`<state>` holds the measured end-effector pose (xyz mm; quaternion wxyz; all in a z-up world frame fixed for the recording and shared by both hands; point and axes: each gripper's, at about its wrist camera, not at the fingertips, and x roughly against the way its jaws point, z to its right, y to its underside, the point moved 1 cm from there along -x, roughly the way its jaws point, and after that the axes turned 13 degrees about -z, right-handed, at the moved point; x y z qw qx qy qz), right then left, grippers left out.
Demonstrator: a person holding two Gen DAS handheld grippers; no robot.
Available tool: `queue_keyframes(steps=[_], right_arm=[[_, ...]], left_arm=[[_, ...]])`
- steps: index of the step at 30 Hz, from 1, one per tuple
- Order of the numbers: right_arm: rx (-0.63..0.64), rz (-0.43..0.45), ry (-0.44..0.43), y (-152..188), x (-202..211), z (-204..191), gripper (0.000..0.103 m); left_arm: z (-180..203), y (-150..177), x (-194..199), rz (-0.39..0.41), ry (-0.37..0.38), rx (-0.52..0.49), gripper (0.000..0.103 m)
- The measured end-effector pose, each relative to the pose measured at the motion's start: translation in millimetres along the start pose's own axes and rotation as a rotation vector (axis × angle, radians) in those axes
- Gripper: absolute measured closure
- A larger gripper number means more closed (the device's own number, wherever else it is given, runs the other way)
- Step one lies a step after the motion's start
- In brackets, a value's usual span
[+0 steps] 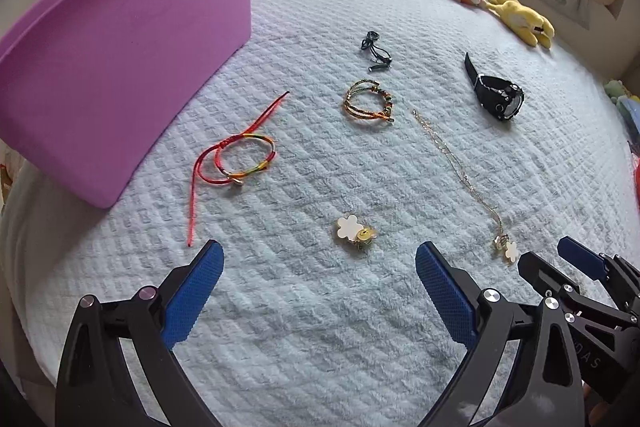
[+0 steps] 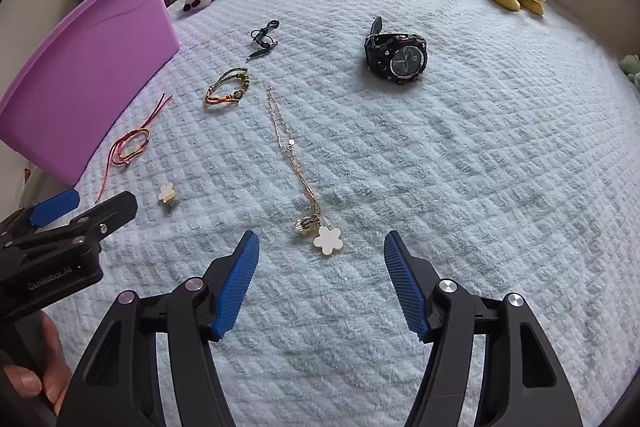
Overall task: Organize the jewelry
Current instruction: 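Withdraw both tools from the tub toward the remaining jewelry, then grasp the white flower earring with the left tool while the right tool grasps the gold flower necklace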
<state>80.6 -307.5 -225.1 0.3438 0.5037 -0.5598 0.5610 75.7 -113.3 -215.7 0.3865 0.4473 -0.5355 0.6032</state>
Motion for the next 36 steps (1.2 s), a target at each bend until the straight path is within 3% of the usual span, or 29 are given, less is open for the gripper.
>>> queue_keyframes(steps=[13, 30, 36], right_arm=[[0.034, 0.02, 0.01, -4, -29, 3, 0.041], [0.065, 0.059, 0.059, -2, -41, -1, 0.042], [0.099, 0.07, 0.077, -2, -44, -8, 0.053]], left_arm=[[10, -3, -34, 0.034, -0.055, -0.028, 0.008], [18, -5, -56, 0.047, -0.054, -0.045, 0.008], [20, -5, -59, 0.055, -0.049, -0.054, 0.009]])
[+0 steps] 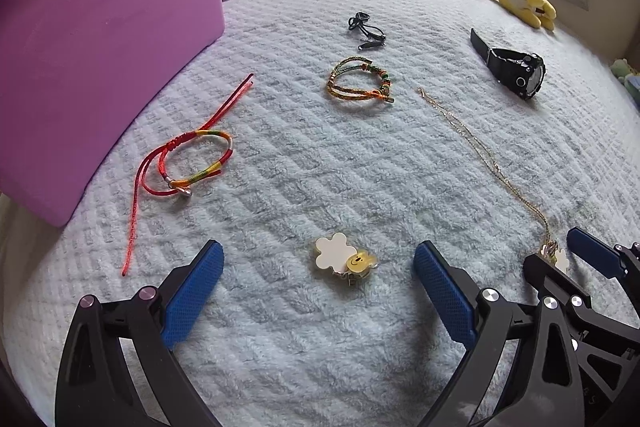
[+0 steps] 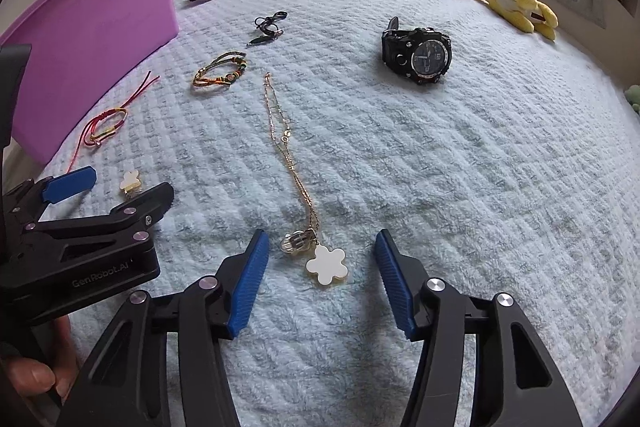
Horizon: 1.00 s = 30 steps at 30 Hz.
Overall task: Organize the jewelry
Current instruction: 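Grasp the white flower earring with the left tool while the right tool grasps the gold flower necklace, then lift the earring and necklace and carry both tools over the pink tub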
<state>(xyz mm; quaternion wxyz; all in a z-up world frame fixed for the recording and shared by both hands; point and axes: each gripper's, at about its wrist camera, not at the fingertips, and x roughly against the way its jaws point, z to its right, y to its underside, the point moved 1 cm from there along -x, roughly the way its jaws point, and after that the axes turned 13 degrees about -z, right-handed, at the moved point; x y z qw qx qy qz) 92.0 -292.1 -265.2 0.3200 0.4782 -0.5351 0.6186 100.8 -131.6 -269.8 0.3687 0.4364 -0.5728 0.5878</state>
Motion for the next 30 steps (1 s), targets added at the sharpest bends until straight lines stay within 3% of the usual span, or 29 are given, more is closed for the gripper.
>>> queue_keyframes(steps=[6, 15, 18, 21, 22, 30], right_arm=[[0.038, -0.004, 0.002, -1, -1, -8, 0.069], [0.038, -0.016, -0.011, -3, 0, -10, 0.082], [0.037, -0.015, -0.018, -3, 1, -10, 0.083], [0.041, -0.011, -0.016, -3, 3, -10, 0.083], [0.04, -0.009, -0.016, -3, 4, -11, 0.083], [0.035, -0.001, -0.035, -3, 11, -12, 0.084]], left_arm=[[2, -2, -1, -0.002, 0.017, -0.004, 0.018], [-2, 2, 2, -0.002, 0.056, -0.003, 0.035], [-1, 5, 5, 0.002, 0.052, -0.015, 0.047], [1, 7, 9, 0.008, 0.037, -0.031, 0.067], [2, 8, 10, 0.007, 0.048, -0.04, 0.082], [5, 11, 20, 0.008, 0.047, -0.055, 0.089]])
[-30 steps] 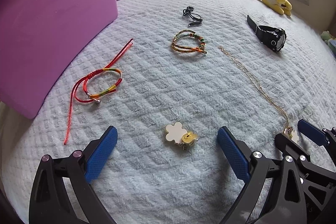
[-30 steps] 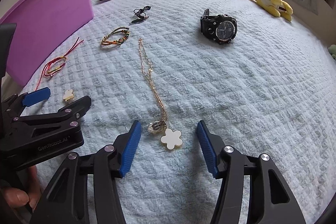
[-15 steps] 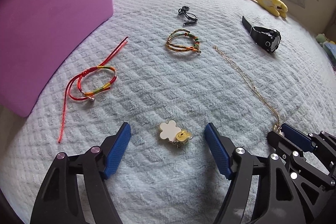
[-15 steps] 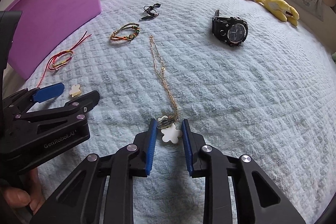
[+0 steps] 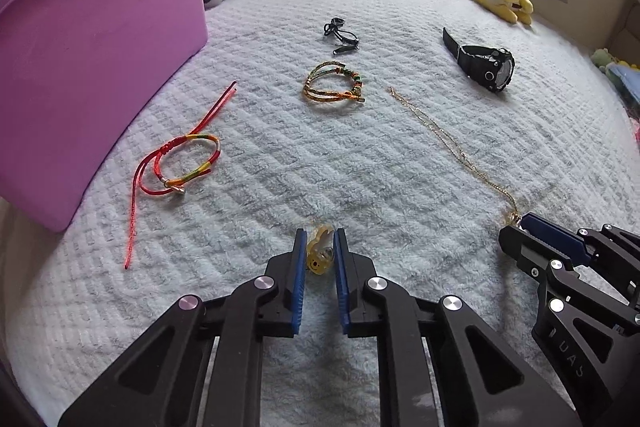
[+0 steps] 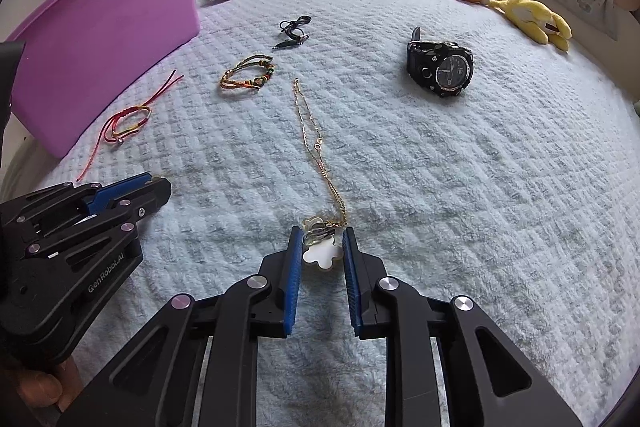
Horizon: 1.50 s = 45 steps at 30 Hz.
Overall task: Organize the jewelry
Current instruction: 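Lift the earring and necklace and carry both tools over the pink tub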
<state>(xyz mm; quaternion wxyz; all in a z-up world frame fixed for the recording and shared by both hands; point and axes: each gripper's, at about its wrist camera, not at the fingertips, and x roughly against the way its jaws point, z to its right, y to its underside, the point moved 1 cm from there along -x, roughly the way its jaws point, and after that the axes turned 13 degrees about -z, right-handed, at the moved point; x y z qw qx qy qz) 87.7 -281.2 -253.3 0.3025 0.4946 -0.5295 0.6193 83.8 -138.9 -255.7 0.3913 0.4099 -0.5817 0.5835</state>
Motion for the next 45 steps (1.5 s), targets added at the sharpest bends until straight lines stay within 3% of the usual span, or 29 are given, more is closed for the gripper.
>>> queue_keyframes(steps=[22, 36, 45], right_arm=[[-0.041, 0.019, -0.026, -16, 60, 1, 0.084], [-0.086, 0.018, -0.098, -41, 139, 7, 0.083], [-0.026, 0.034, -0.131, -57, 202, 10, 0.083]], left_arm=[[-4, -20, 55, 0.0, 0.045, 0.014, 0.09], [-6, -45, 135, 0.006, 0.061, 0.01, 0.09], [-12, -64, 204, 0.032, 0.059, 0.03, 0.09]])
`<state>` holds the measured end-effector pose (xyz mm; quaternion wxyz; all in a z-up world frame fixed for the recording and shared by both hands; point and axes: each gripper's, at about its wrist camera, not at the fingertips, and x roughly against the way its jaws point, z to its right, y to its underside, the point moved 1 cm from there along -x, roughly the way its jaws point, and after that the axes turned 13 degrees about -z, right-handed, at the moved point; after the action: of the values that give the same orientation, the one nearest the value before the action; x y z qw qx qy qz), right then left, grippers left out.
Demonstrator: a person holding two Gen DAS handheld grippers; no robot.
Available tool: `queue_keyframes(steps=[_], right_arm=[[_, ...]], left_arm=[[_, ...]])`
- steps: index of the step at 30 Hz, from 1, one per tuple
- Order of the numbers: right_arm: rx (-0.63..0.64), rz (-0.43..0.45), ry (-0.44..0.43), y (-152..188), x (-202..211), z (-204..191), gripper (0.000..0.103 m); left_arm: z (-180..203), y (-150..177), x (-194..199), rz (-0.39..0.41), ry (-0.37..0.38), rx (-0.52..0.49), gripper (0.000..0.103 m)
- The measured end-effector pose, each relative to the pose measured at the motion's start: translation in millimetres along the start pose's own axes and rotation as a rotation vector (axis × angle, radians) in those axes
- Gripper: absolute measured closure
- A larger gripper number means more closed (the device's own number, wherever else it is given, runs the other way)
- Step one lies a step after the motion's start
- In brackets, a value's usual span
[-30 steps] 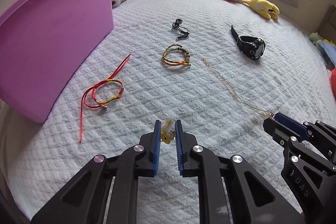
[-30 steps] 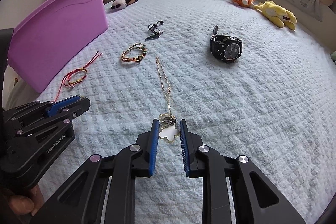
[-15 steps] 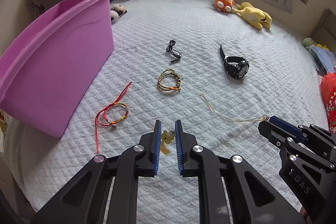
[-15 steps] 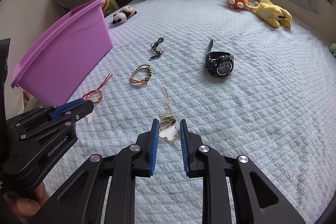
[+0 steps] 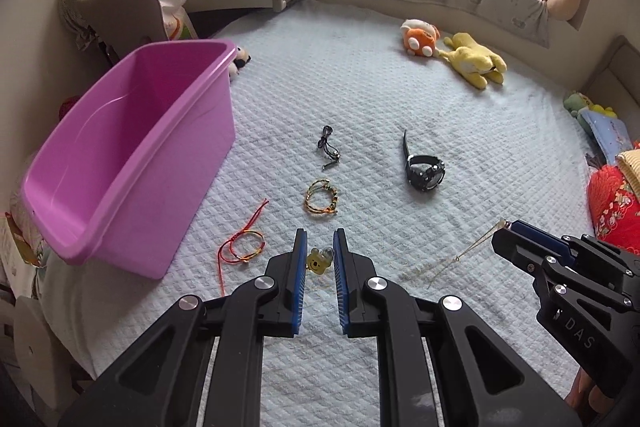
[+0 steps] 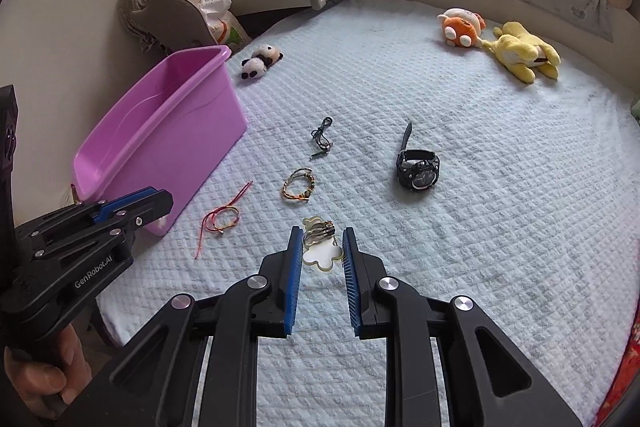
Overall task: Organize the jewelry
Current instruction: 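Lift the earring and necklace and carry both tools over the pink tub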
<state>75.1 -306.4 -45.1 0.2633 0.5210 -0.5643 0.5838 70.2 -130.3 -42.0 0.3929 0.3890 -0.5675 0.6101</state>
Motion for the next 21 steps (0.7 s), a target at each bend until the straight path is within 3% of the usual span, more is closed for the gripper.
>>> queue_keyframes(steps=[11, 21], right_arm=[[0.124, 0.023, -0.086, -40, 68, -32, 0.083], [0.205, 0.078, -0.141, -96, 79, -107, 0.083]], left_arm=[[-25, -19, 74, 0.024, -0.035, 0.146, 0.09], [-98, -37, 114, 0.074, -0.095, 0.243, 0.09]])
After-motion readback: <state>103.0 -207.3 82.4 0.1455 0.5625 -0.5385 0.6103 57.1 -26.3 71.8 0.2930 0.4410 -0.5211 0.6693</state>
